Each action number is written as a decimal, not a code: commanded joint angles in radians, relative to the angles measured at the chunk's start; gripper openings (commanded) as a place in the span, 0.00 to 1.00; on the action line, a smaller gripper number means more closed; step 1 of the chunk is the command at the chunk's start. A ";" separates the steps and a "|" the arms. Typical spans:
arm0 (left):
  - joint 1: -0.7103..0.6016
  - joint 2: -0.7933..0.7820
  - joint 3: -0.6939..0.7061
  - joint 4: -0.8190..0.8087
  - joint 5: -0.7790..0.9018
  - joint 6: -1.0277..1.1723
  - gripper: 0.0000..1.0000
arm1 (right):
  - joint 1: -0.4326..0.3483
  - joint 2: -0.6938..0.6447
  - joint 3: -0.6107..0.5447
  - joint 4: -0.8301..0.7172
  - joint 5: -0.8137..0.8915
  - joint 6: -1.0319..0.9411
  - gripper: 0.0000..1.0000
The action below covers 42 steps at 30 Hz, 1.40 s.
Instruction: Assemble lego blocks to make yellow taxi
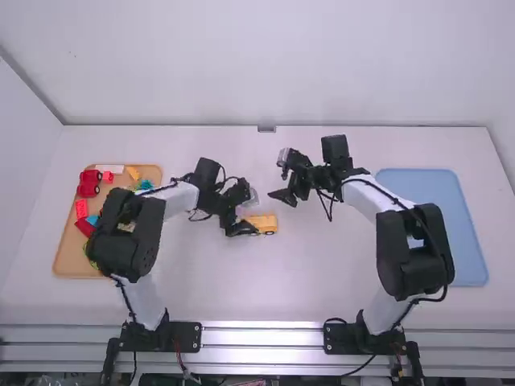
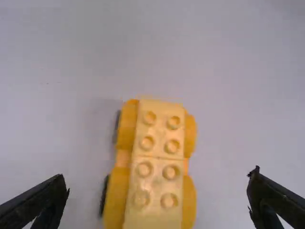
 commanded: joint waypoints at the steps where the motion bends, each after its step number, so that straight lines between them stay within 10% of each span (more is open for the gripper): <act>1: 0.067 -0.143 0.064 -0.055 -0.030 -0.090 0.99 | 0.026 -0.027 0.031 0.014 -0.011 0.095 0.99; 23: 0.488 -0.842 0.069 -0.218 -0.895 -1.060 0.99 | 0.326 -0.027 0.390 -0.121 0.049 0.124 0.99; 42: 0.752 -0.858 0.069 -0.224 -0.922 -1.204 0.99 | 0.450 -0.023 0.396 -0.045 0.112 0.179 0.99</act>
